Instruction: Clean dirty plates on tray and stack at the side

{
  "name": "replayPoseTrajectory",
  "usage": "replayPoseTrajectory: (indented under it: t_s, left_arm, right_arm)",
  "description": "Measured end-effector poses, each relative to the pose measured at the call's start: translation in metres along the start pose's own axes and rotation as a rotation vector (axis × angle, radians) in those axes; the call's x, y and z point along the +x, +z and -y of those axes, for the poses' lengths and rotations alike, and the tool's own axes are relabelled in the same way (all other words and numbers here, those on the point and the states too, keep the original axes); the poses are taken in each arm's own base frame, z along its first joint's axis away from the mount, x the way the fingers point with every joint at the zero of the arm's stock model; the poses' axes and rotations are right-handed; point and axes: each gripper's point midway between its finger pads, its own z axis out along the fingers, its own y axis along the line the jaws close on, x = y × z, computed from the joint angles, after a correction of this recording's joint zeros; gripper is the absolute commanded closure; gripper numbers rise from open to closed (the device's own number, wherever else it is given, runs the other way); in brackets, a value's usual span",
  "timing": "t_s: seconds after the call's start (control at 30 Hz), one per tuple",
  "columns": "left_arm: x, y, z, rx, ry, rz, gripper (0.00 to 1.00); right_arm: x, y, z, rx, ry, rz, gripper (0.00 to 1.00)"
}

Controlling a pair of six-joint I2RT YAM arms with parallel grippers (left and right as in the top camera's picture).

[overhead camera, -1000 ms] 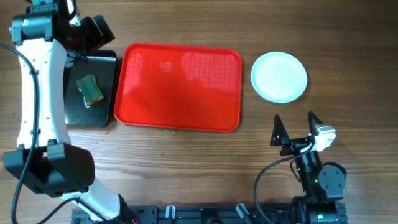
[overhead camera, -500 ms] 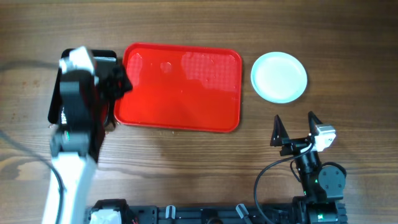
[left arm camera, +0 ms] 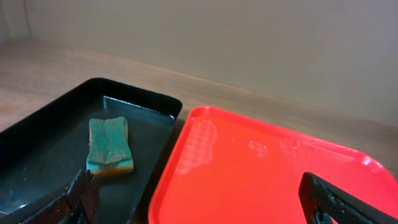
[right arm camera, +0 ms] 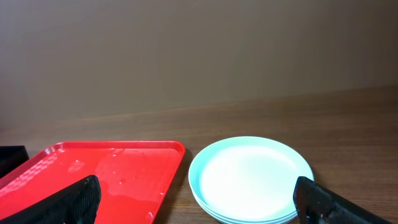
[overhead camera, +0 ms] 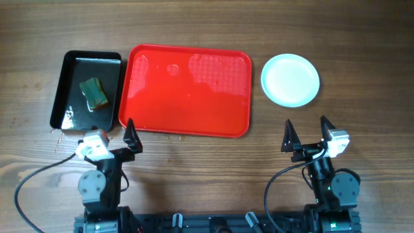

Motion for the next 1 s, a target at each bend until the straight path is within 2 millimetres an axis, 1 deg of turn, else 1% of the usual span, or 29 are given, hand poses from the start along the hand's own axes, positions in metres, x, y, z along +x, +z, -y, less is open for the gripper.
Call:
replayPoseTrajectory:
  t_s: [0.13, 0.27, 1.0]
  left_arm:
    - [0.0001, -0.0031, 0.0001, 0.002, 0.032, 0.01, 0.0]
    - [-0.0085, -0.0059, 0.0021, 0.01, 0.044, 0.05, 0.0]
    - [-0.0085, -0.0059, 0.0021, 0.01, 0.048, 0.05, 0.0]
  right_arm:
    - [0.0, 0.0, 0.0, 0.0, 0.0, 0.0, 0.0]
    - [0.0, 0.0, 0.0, 0.0, 0.0, 0.0, 0.0]
    - [0.0, 0.0, 0.0, 0.0, 0.0, 0.0, 0.0]
